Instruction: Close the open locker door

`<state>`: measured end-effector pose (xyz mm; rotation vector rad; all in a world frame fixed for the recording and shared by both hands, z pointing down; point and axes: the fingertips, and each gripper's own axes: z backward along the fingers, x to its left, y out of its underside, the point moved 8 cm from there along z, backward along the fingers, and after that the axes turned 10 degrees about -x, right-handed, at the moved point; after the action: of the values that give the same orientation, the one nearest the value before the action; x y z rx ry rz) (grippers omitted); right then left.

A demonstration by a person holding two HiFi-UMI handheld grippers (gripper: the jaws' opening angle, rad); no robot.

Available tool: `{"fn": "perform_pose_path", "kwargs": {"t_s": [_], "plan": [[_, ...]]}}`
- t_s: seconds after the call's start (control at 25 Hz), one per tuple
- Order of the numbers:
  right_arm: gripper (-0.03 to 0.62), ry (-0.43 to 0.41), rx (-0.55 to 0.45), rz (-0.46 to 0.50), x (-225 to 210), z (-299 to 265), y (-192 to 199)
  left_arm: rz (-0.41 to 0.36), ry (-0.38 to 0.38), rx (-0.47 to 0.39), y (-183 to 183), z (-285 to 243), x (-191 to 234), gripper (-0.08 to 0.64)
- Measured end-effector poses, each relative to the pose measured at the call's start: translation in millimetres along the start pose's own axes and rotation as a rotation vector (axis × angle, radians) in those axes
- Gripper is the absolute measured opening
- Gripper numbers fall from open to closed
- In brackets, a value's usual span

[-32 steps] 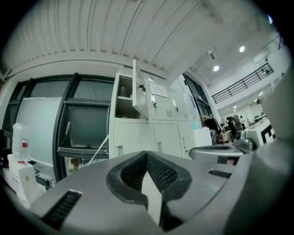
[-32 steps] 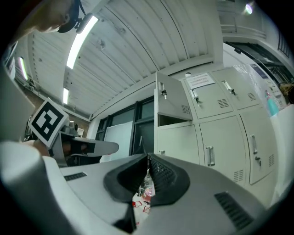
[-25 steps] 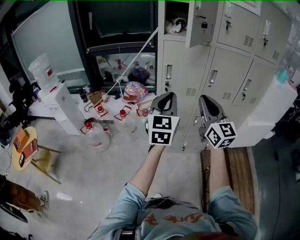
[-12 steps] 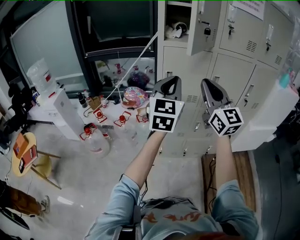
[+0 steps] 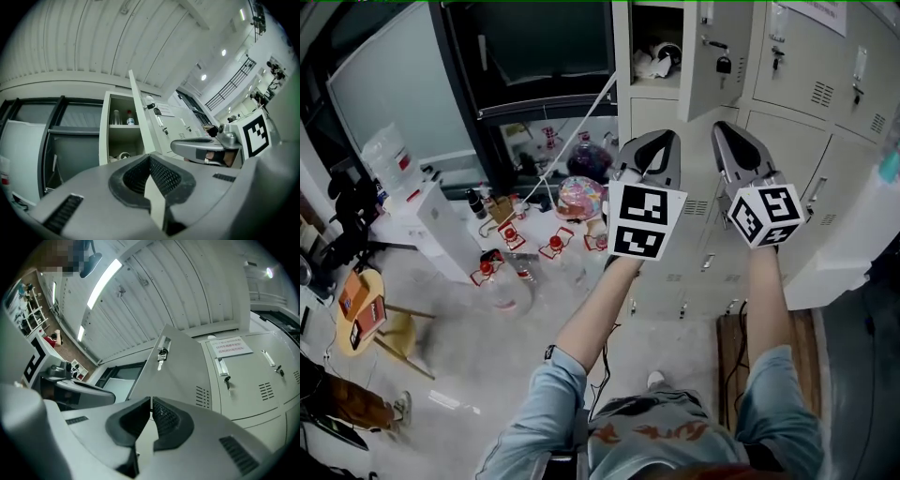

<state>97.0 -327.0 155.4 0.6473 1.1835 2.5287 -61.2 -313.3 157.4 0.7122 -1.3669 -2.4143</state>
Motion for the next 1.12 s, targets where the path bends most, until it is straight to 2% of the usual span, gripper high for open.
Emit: {"fn": "perform_pose_path", "kwargs": {"t_s": [0.28,0.44,0.92,1.12], "plan": [[0.031,-0.014,-0.055,0.008,-30,-21,10,-0.010,-0.022,-0.070,-8,-16,-1,0.021],[0.031,-0.023,-0.080,-0.002,-38,-31,16,-0.056,-0.051,-0.059,-5,-24,3,0.021],[0.031,-0.061,-0.128,-0.039,-40,-54,27,-0.091,-0.059,-0.065,-6,-34,17,0.021],[0.031,-0.081,-0.130,-0.036,-42,-62,34,-0.110,-0.104,-0.059,0,-40,29,0.021]]}}
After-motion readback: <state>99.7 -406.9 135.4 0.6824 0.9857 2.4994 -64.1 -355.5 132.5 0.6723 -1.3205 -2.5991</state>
